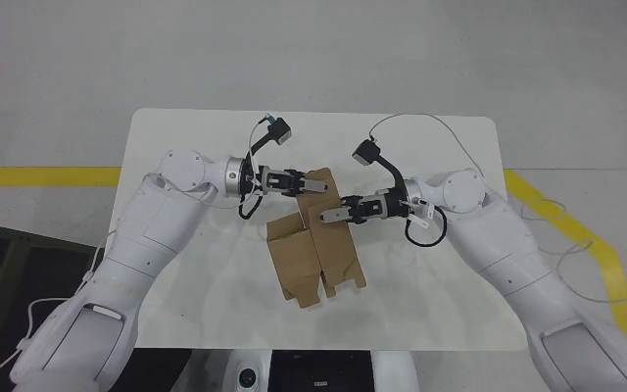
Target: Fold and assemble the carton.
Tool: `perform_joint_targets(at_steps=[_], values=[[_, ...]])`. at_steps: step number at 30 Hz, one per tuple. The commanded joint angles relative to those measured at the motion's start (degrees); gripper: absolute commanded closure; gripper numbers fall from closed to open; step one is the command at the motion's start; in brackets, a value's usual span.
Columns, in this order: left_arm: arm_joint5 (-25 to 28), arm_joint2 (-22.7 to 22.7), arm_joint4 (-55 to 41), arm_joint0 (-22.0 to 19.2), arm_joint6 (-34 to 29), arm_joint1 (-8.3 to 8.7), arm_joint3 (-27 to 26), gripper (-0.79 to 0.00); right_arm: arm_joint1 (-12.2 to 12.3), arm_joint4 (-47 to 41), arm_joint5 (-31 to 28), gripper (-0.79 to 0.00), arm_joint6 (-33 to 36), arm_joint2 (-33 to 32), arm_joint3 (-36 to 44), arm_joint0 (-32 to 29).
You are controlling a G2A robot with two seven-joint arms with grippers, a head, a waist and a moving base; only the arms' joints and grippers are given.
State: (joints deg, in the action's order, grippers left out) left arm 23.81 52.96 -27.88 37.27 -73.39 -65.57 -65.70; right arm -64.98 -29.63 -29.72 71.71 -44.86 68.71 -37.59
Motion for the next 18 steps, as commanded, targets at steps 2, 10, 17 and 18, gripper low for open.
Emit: perform_joint_targets(at_steps=[2,10,17,18], values=[[0.2,0.1,-0.5,0.0,-0.4,-0.08,0.0,0.0,-0.5,-0.4,-0.3,-0.372,0.6,0.6,-1.2,0.6],[0.2,0.3,-1.1,0.1,-1.2,-0.22,0.0,0.0,-1.5,-1.7,-1.0,-0.299,1.9,1.2,-3.4,1.6],[0.4,0.5,-0.9,0.2,-1.6,-0.29,-0.1,0.0,-2.0,-2.0,-0.7,-0.157,2.1,1.4,-3.8,1.9],[0.4,0.5,-0.8,0.2,-1.7,-0.3,-0.1,0.0,-2.1,-2.1,-0.7,-0.135,2.2,1.4,-3.8,1.9]])
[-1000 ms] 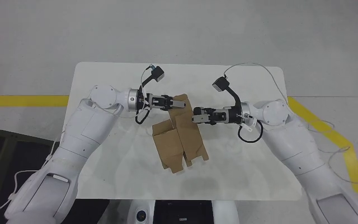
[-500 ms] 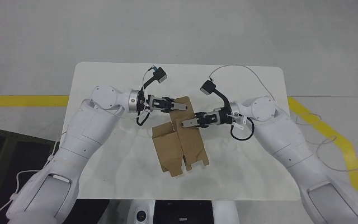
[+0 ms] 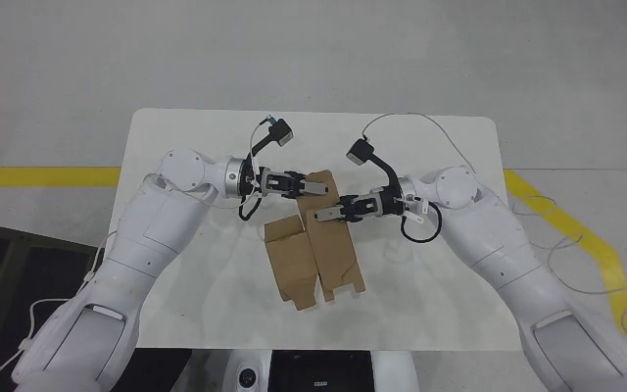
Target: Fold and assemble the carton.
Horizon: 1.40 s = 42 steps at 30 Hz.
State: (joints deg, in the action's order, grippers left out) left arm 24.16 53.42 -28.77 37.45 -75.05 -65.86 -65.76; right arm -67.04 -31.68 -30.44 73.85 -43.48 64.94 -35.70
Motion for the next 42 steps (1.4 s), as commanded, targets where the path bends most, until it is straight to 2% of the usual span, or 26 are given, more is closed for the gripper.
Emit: perform_joint_targets(at_steps=[1,3,8,19,20,22,23,32,42], values=[[0.0,0.0,0.1,0.0,-0.1,-0.02,0.0,0.0,-0.1,-0.1,0.1,-0.117,0.1,0.0,-0.1,0.0],[0.1,0.1,0.1,0.1,-0.2,-0.03,-0.1,0.0,-0.2,-0.1,0.2,-0.068,0.2,0.0,-0.1,0.0],[0.1,0.2,0.2,0.2,-0.4,-0.07,-0.2,0.0,-0.4,-0.3,0.3,0.0,0.3,-0.1,0.0,0.0],[0.0,0.5,0.6,0.4,-0.4,-0.13,-0.3,-0.006,-0.5,-0.7,0.5,0.0,0.5,-0.4,0.3,-0.3],[0.0,0.6,0.6,0.4,-0.4,-0.14,-0.3,-0.111,-0.5,-0.7,0.5,0.0,0.5,-0.4,0.3,-0.3],[0.1,0.6,0.6,0.4,-0.4,-0.15,-0.4,-0.428,-0.6,-0.7,0.5,0.0,0.5,-0.5,0.2,-0.4],[0.1,0.8,0.4,0.5,-0.3,-0.16,-0.4,-0.785,-0.6,-0.7,0.6,0.0,0.6,-0.5,0.2,-0.4],[0.8,2.7,-3.1,1.2,-0.4,-0.02,-1.2,-0.785,-0.7,-1.7,-0.1,0.0,-0.8,-2.0,-0.9,-1.1],[2.7,7.6,-5.5,2.9,2.6,0.85,-1.4,-0.785,0.0,-1.8,1.1,0.0,-3.9,-5.8,-0.1,-3.2]])
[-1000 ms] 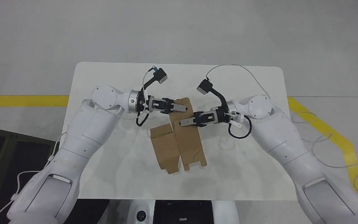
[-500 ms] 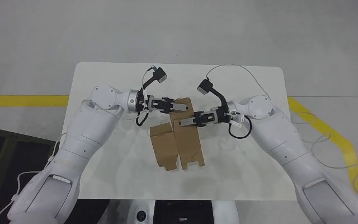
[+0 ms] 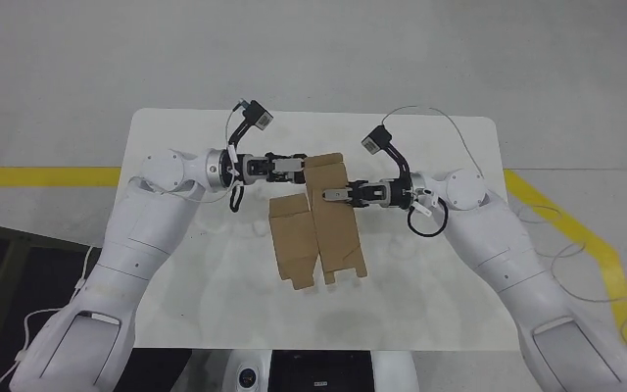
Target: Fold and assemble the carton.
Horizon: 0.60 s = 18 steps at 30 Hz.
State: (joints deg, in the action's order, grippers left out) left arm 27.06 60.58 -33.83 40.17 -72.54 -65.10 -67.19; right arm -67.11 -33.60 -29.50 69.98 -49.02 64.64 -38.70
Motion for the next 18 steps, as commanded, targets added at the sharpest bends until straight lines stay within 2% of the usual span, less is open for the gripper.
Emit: perform_joint_targets(at_steps=[1,10,18], values=[[-0.3,0.8,-0.5,0.2,0.1,0.16,0.1,-0.785,0.2,0.2,0.3,0.0,-0.2,-0.6,0.3,-0.4],[-0.7,2.3,0.6,1.4,0.8,0.58,0.8,-0.785,1.0,0.2,1.2,0.0,-3.5,-4.8,1.5,-2.2],[-0.7,1.9,1.1,3.5,2.4,0.5,0.5,-0.785,1.8,1.7,3.2,0.0,-9.5,-9.1,3.9,-4.5]])
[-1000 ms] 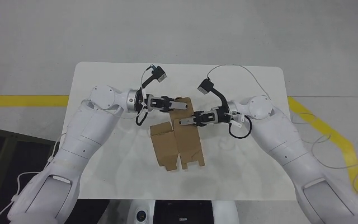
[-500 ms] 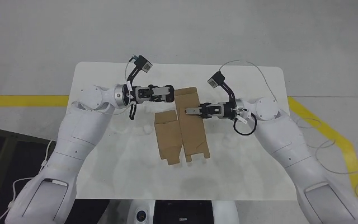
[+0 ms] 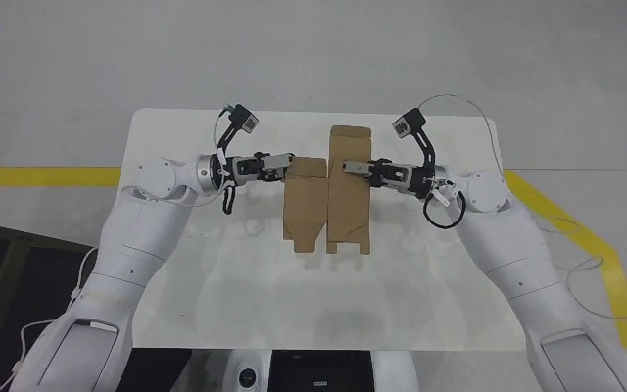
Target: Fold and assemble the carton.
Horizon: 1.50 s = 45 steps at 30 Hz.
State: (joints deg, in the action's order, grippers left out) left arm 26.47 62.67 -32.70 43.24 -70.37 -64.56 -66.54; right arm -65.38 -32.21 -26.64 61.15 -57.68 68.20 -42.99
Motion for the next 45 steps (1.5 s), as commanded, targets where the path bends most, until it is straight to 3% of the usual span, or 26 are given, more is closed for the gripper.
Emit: perform_joint_targets(at_steps=[1,16,17,19,20,21,36,37,38,39,40,45], values=[[-0.1,-0.4,0.0,0.7,0.4,-0.09,-0.4,-0.785,0.2,0.6,0.7,0.0,-1.5,-1.0,0.7,-0.5],[-1.8,-2.6,1.2,4.1,2.6,-0.64,-4.5,-0.76,0.7,4.6,2.6,0.0,-9.3,-4.9,3.1,-2.9],[-1.9,-2.6,1.0,4.1,2.6,-0.67,-4.5,-0.625,0.6,4.8,2.6,0.0,-9.6,-5.0,3.2,-2.9],[-2.0,-2.7,1.0,4.1,2.5,-0.71,-4.6,-0.228,0.6,5.1,2.8,0.0,-9.9,-4.9,3.3,-3.0],[-2.2,-2.7,0.9,4.1,2.5,-0.72,-4.7,-0.086,0.5,5.2,2.8,0.0,-10.1,-4.9,3.2,-3.1],[-2.3,-2.7,0.8,4.2,2.5,-0.74,-4.7,0.0,0.5,5.3,2.7,0.0,-10.3,-4.9,3.0,-3.1],[-4.5,-2.2,-0.7,4.2,2.9,-1.0,-4.1,0.0,0.0,5.5,1.8,0.0,-10.4,-5.4,2.0,-3.6],[-4.7,-2.2,-0.8,4.2,2.9,-1.02,-4.0,0.0,0.0,5.5,1.6,-0.065,-10.3,-5.4,2.2,-3.7],[-5.0,-2.1,-0.9,4.1,2.9,-1.03,-3.8,0.0,0.0,5.4,1.6,-0.252,-10.1,-5.6,2.2,-3.8],[-5.2,-2.1,-0.9,4.0,2.9,-1.03,-3.6,0.0,0.0,5.2,1.4,-0.57,-9.9,-5.7,2.3,-3.9],[-5.5,-1.9,-1.0,3.9,2.9,-1.03,-3.4,0.0,0.0,5.0,1.3,-0.773,-9.6,-5.8,2.4,-4.0],[-7.8,-1.3,-0.8,3.0,1.4,-0.86,-2.0,0.0,0.4,3.1,0.1,-0.785,-6.6,-7.5,3.4,-4.7]])
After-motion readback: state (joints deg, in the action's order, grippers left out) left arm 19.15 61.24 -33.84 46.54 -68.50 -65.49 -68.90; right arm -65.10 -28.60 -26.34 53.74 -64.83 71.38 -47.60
